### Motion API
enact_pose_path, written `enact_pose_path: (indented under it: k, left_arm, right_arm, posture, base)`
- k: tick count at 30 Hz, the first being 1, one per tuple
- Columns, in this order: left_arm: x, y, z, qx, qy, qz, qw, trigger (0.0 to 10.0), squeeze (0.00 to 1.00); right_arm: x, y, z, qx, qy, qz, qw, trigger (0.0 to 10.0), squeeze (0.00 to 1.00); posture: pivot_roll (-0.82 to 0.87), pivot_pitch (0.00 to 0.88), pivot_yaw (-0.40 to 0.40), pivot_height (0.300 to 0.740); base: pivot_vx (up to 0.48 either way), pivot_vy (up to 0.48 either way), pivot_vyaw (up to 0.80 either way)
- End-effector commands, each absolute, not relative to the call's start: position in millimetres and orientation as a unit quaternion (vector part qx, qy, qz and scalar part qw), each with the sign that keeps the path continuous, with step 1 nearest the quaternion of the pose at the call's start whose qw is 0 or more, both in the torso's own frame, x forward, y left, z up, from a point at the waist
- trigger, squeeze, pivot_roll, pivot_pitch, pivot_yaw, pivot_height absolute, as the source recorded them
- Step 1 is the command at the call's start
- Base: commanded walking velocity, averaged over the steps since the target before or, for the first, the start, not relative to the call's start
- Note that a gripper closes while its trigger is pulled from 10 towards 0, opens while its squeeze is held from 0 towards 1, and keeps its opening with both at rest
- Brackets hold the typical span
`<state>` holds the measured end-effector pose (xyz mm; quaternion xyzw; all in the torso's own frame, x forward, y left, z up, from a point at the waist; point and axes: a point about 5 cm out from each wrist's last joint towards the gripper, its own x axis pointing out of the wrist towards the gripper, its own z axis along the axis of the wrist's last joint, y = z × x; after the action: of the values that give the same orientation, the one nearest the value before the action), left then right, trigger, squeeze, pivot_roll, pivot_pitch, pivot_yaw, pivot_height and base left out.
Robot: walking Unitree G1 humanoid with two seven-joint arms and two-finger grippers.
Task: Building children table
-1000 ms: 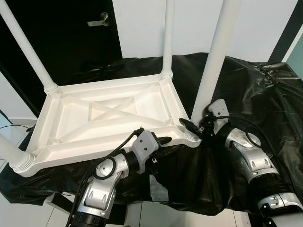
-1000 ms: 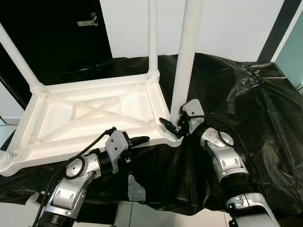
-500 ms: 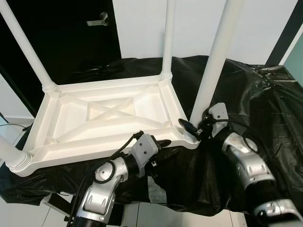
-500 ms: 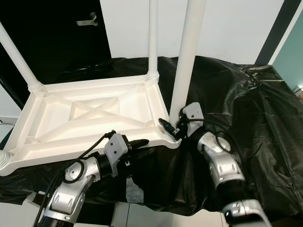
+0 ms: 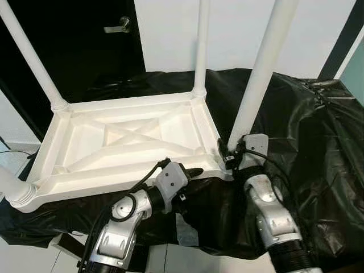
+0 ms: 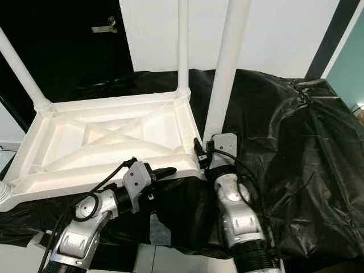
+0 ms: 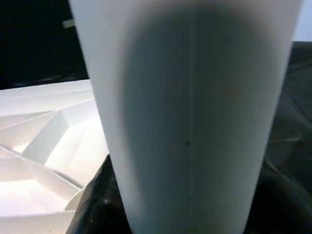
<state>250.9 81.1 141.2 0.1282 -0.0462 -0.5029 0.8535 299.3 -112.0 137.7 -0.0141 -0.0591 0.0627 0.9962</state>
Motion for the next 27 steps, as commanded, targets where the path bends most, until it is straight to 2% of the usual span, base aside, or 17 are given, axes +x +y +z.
enact_pose_path:
  k: [1,7,8,10,11,16,21,23,25,27]
  left_arm:
    - [256.8,85.0,142.5,0.127,-0.053,-0.451,0.882,10.0,0.0]
    - [257.6,81.8,143.2,0.128,-0.054,-0.458,0.878,10.0,0.0]
    - [257.8,81.5,143.5,0.128,-0.055,-0.457,0.879,10.0,0.0]
    - [257.7,81.4,143.6,0.127,-0.055,-0.456,0.879,10.0,0.0]
    - [257.1,81.2,143.4,0.124,-0.055,-0.456,0.88,10.0,0.0]
    - [255.3,80.0,143.2,0.121,-0.055,-0.456,0.88,10.0,0.0]
    - [255.6,79.2,143.3,0.122,-0.054,-0.459,0.878,10.0,0.0]
    - [255.9,79.3,143.4,0.122,-0.055,-0.459,0.878,10.0,0.0]
    - [256.6,79.0,143.6,0.122,-0.055,-0.46,0.878,10.0,0.0]
    - [257.2,79.0,144.4,0.123,-0.056,-0.46,0.878,10.0,0.0]
  right_arm:
    - [296.6,-105.9,124.8,-0.012,-0.022,0.07,0.997,10.0,0.0]
    - [297.0,-109.9,127.4,-0.021,-0.024,0.068,0.997,10.0,0.0]
    - [297.1,-111.2,128.2,-0.021,-0.026,0.069,0.997,10.0,0.82]
    - [297.1,-111.6,128.7,-0.02,-0.026,0.069,0.997,10.0,0.82]
    - [297.4,-113.1,129.3,-0.024,-0.027,0.074,0.997,10.0,1.0]
    - [298.6,-120.7,130.5,-0.039,-0.026,0.093,0.995,10.0,1.0]
    - [299.8,-135.7,139.0,-0.086,-0.048,0.219,0.971,10.0,1.0]
    - [300.3,-136.9,140.4,-0.087,-0.048,0.244,0.965,10.0,1.0]
    - [303.3,-140.0,141.7,-0.095,-0.045,0.269,0.957,10.0,0.0]
    - [307.6,-142.1,143.8,-0.113,-0.045,0.301,0.946,10.0,0.0]
  posture:
    - [0.03,0.0,0.019,0.74]
    - [0.03,0.0,0.014,0.74]
    - [0.03,0.0,0.013,0.74]
    - [0.03,0.0,0.012,0.74]
    - [0.03,0.0,0.012,0.74]
    - [0.03,0.0,0.013,0.74]
    - [0.03,0.0,0.019,0.74]
    - [0.03,0.0,0.019,0.74]
    - [0.03,0.0,0.02,0.74]
    - [0.03,0.0,0.021,0.74]
  base:
    - [0.0,0.0,0.0]
    - [0.0,0.0,0.0]
    - [0.0,0.0,0.0]
    - [0.0,0.0,0.0]
    - [0.0,0.0,0.0]
    - [0.0,0.0,0.0]
    - [0.0,0.0,0.0]
    - [0.0,0.0,0.0]
    - [0.0,0.0,0.0]
    - [0.0,0.0,0.0]
